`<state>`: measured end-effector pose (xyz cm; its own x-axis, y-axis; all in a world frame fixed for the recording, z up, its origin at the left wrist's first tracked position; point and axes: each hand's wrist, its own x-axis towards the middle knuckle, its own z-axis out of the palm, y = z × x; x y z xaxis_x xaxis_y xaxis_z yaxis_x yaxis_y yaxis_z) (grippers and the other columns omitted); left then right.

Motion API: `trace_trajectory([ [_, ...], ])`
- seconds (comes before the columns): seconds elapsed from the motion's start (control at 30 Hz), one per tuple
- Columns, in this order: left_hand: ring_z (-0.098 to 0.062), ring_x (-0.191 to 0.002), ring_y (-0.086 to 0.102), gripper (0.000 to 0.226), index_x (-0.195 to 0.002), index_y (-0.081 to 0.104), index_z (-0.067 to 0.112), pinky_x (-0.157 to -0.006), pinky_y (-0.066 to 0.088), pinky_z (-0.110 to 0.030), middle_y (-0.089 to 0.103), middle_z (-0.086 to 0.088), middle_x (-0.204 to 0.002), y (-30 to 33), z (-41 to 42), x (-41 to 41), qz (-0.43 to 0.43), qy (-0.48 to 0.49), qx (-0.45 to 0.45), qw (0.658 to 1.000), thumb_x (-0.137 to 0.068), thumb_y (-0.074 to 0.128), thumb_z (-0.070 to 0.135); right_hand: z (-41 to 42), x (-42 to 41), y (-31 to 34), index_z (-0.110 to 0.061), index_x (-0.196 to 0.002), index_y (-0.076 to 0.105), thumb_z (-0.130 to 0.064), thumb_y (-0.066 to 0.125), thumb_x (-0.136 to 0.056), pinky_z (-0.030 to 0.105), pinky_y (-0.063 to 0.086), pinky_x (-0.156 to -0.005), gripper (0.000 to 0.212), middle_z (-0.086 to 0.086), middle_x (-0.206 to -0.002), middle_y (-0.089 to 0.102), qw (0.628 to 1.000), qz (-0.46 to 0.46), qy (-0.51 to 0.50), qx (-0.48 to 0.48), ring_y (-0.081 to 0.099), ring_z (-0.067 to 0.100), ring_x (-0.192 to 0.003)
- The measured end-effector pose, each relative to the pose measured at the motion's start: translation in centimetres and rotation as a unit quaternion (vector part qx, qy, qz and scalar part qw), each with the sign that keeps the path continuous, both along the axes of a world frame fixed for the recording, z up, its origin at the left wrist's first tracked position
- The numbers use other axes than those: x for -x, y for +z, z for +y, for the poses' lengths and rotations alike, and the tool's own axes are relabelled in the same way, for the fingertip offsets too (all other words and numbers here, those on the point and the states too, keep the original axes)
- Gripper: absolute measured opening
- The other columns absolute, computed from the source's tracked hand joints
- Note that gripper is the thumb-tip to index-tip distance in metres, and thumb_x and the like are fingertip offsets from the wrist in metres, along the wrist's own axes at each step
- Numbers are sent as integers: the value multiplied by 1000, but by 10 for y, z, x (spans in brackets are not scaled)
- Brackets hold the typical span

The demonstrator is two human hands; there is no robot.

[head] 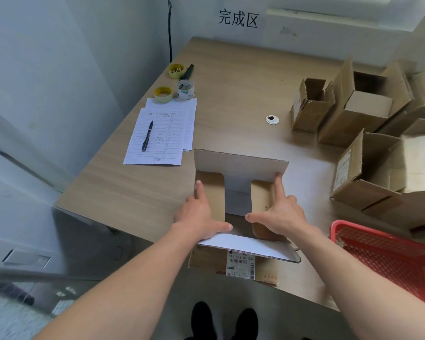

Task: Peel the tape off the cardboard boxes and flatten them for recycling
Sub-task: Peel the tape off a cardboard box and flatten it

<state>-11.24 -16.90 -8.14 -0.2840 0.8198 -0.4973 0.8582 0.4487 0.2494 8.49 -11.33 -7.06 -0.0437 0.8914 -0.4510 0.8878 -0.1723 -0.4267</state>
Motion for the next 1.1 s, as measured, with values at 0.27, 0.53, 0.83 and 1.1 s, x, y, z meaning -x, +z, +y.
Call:
trace_trajectory([
  [0.27, -31, -126, 48, 129, -156, -15, 10, -96, 44, -39, 34, -17, -146, 0, 1, -2, -32, 35, 7, 999, -72, 73, 53, 11, 0, -2, -47, -150, -18, -61, 79, -58, 40, 45, -95, 135, 13, -118, 44, 1000, 11, 4, 24, 53, 36, -109],
  [0.53, -26, -112, 57, 59, -142, 51, 25, -87, 50, -30, 64, -2, -130, 41, 5, 46, -200, 92, -158, 963, -85, 45, 9, 29, -31, 15, -42, -124, 56, -14, 38, -84, 35, 47, -71, 52, 2, -113, 61, 869, 457, -188, -3, 55, 26, -93],
  [0.83, -16, -150, 21, 73, -135, 61, 23, -107, 0, -1, 27, 0, -162, 47, -15, 92, -144, -107, -159, 971, -82, 36, -19, 41, -61, 29, -17, -115, 55, -43, 55, -77, 68, 44, -95, 46, 16, -113, 64, 634, 670, -381, 65, 61, 42, -106],
  [1.1, -15, -154, -5, 71, -147, 48, 29, -112, -10, -18, 4, 8, -166, -19, -71, 89, -131, -144, -45, 980, -89, 40, -12, -1, -77, -47, -14, -129, 55, 9, 68, -79, 38, 54, -55, 57, 20, -117, 59, 899, 254, -326, 148, 61, 38, -89],
])
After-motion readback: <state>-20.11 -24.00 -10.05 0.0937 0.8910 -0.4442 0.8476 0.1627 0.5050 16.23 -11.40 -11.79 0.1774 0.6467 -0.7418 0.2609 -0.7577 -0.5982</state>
